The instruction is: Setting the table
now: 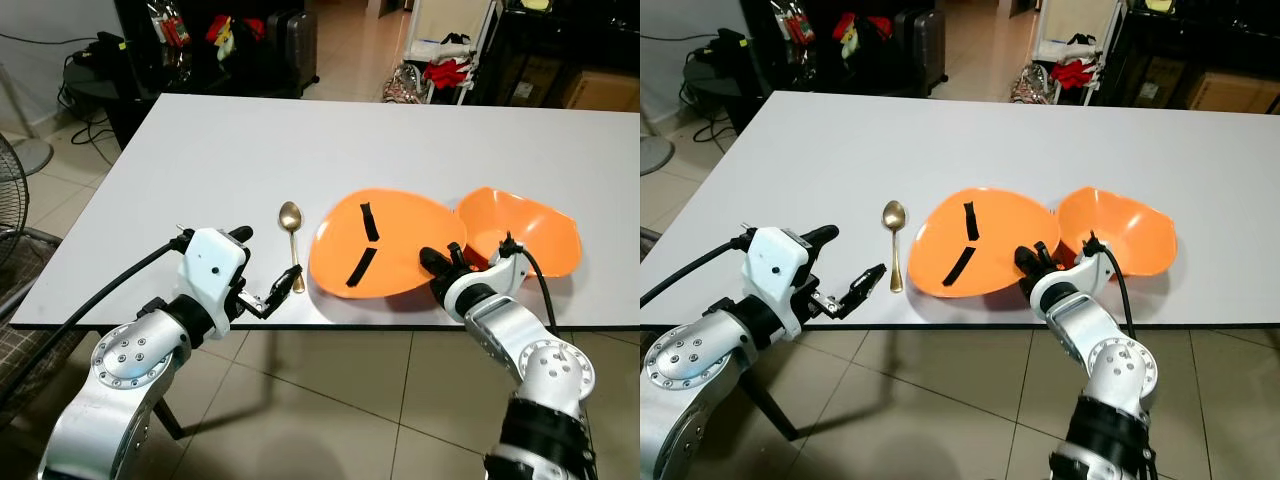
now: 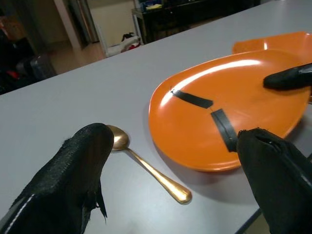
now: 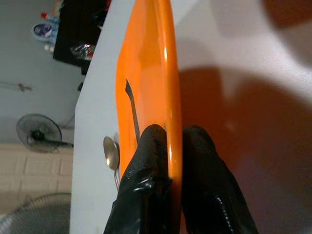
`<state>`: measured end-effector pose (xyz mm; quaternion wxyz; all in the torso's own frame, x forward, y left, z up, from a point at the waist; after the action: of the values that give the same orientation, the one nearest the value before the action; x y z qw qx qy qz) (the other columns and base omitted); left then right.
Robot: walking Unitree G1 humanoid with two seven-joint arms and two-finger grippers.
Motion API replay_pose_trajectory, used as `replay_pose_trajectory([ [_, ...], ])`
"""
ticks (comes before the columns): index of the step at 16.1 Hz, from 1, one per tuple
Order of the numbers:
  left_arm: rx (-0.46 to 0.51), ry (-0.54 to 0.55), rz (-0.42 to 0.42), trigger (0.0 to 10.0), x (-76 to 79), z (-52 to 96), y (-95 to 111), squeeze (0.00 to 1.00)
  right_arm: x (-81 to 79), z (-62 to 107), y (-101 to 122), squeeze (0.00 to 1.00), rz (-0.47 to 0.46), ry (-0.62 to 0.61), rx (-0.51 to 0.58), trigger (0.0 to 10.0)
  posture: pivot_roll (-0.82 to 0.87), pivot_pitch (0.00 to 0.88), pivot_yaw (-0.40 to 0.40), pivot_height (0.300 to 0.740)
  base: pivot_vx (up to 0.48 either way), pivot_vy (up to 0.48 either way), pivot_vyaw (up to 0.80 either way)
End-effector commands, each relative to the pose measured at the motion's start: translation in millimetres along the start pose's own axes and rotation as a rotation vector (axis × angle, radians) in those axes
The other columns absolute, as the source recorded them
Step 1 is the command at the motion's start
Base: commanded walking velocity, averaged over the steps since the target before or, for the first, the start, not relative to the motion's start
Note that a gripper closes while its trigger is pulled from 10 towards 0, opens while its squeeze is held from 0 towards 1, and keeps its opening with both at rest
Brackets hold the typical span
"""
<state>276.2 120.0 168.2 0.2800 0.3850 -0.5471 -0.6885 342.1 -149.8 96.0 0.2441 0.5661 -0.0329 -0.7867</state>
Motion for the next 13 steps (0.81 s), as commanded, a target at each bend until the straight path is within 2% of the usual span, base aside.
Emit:
replay_pose_trajectory([
  [1, 0.002, -0.017, -0.006, 10.0, 2.9, 1.3, 2.3, 0.00, -17.2, -3.8, 2.1, 0.00, -0.071, 0.070, 0.020, 10.0, -0.01, 0.014, -0.035, 0.740, 0.000, 0.000, 0.00],
  [7, -0.003, -0.036, -0.003, 10.0, 8.1, 1.4, 1.5, 0.00, -4.2, -26.3, -1.3, 0.00, -0.100, -0.011, -0.017, 10.0, 0.00, 0.019, -0.047, 0.740, 0.000, 0.000, 0.00],
  [8, -0.004, -0.040, 0.000, 10.0, 9.2, 1.6, 1.2, 0.00, -2.0, -27.0, -0.6, 0.25, -0.111, -0.018, -0.011, 10.0, 0.00, 0.019, -0.047, 0.740, 0.000, 0.000, 0.00],
  [9, -0.012, -0.057, 0.006, 10.0, 12.4, 2.5, -0.2, 0.00, 2.5, -28.3, 0.7, 0.87, -0.115, -0.031, -0.003, 10.0, 0.00, 0.019, -0.047, 0.740, 0.000, 0.000, 0.00],
  [10, -0.025, -0.071, 0.016, 10.0, 15.1, 3.6, -2.7, 0.00, 6.2, -29.7, 2.3, 0.95, -0.107, -0.044, 0.005, 10.0, 0.00, 0.019, -0.046, 0.740, 0.000, 0.000, 0.00],
  [13, -0.030, -0.085, 0.062, 10.0, 18.1, 4.6, -4.3, 0.00, 10.1, -31.4, 4.3, 1.00, -0.096, -0.057, 0.014, 10.0, 0.00, 0.015, -0.044, 0.740, 0.000, 0.000, 0.00],
])
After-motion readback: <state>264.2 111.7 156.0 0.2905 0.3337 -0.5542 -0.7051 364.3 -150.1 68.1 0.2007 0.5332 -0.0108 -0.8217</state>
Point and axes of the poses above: a point about 5 cm out from each wrist's last joint towards the gripper, its own z axis pointing back from the gripper into the wrist, its own y axis along the axis of the wrist's last joint, x = y × z, the point moved 5 cm from there along -z, pointing out of the wrist towards the gripper
